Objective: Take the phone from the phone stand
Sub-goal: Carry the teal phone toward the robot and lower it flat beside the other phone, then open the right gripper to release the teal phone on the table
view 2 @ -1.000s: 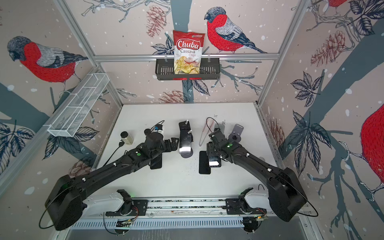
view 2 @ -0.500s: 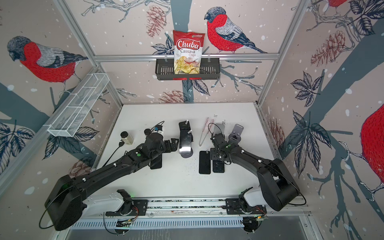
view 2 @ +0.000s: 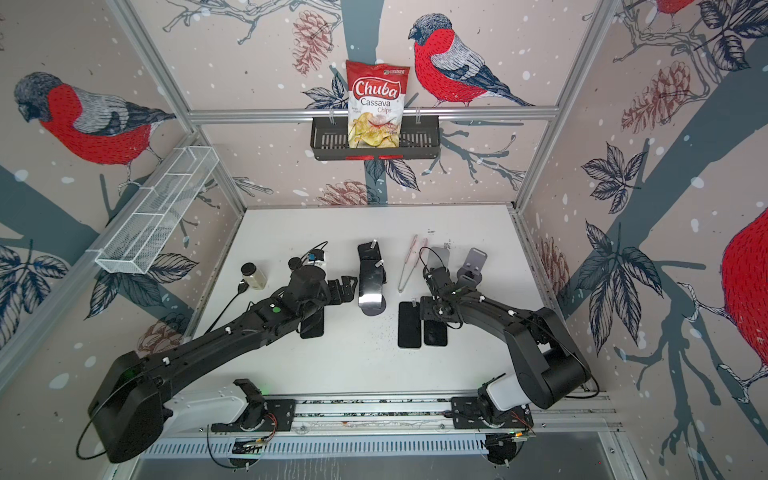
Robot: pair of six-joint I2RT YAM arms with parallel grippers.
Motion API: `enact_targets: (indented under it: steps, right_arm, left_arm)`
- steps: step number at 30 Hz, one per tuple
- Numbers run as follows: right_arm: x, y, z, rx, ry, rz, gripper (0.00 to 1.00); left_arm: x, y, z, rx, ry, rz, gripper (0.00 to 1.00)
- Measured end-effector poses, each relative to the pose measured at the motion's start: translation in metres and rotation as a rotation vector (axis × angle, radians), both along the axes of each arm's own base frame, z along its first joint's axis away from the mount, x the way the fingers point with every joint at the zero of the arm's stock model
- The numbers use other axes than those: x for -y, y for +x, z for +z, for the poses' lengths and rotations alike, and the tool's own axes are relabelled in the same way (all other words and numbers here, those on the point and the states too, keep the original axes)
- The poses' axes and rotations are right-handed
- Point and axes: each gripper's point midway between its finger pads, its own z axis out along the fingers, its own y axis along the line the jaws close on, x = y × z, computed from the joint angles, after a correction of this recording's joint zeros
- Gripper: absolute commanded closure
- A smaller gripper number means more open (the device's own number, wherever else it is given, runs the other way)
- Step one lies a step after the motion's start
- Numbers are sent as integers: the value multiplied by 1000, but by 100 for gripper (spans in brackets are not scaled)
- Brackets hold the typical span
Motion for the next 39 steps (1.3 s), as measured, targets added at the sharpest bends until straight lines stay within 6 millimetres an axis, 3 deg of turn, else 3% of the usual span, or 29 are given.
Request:
enact_targets:
  steps: [10,39]
  right_arm:
    - [-1,10,0,17,-13,-5,36]
    - [-2,10,0,22,-25,-16,26]
  left_arm:
    - [2,3,-3,-9,9,-1,4]
    - [2,2,-7,-17,15,-4,4]
